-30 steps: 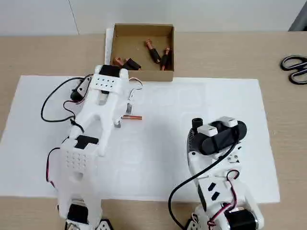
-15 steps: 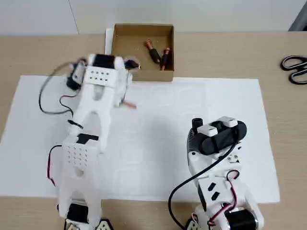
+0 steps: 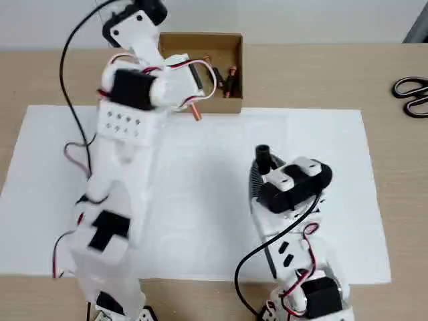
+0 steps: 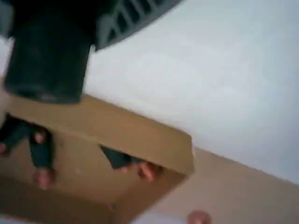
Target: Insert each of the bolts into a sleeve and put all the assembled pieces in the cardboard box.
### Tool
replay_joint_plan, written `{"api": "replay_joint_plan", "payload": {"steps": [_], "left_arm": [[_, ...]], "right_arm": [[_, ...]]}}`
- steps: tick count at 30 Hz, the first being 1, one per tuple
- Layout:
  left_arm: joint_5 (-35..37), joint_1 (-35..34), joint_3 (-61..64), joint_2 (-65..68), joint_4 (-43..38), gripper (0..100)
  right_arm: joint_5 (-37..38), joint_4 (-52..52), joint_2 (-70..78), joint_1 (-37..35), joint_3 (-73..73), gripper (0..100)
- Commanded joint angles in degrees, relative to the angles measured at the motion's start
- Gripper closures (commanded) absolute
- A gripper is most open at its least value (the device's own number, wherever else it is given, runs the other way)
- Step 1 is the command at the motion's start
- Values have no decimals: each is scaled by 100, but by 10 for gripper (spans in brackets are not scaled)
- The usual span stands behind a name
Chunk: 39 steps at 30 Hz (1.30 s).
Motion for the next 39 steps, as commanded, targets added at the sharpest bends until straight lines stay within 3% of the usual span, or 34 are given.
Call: {"api": "replay_joint_plan", "payload": {"steps": [1, 6, 14, 18, 22, 25, 30, 35, 39], "left_arm": [[-396, 220, 611, -1178, 70, 994], [-738, 264, 1569, -2101, -299, 994], [-1644, 862, 3758, -3710, -2286, 994], [-1960, 1284, 5481, -4818, -3815, 994], [-2251, 1345, 7345, -5837, -6013, 994], [-2400, 1363, 8391, -6462, -7121, 994], [-2374, 1776, 9191, -7112, -7481, 994], [-2374, 1864, 9701, -7015, -8202, 994], [-2374, 1873, 9710, -6822, -8325, 994]], "right_arm": [[158, -971, -40, -251, 220, 995], [1345, -1982, -40, -479, 879, 995], [1407, -2527, -40, -505, 1046, 995], [1398, -2624, -40, -505, 1046, 995], [1125, -2624, -40, -505, 1046, 995], [914, -2580, -40, -505, 1046, 995], [888, -2615, -40, -514, 1037, 995], [888, -2624, -48, -514, 1002, 995], [914, -2958, -48, -523, 1002, 995]]}}
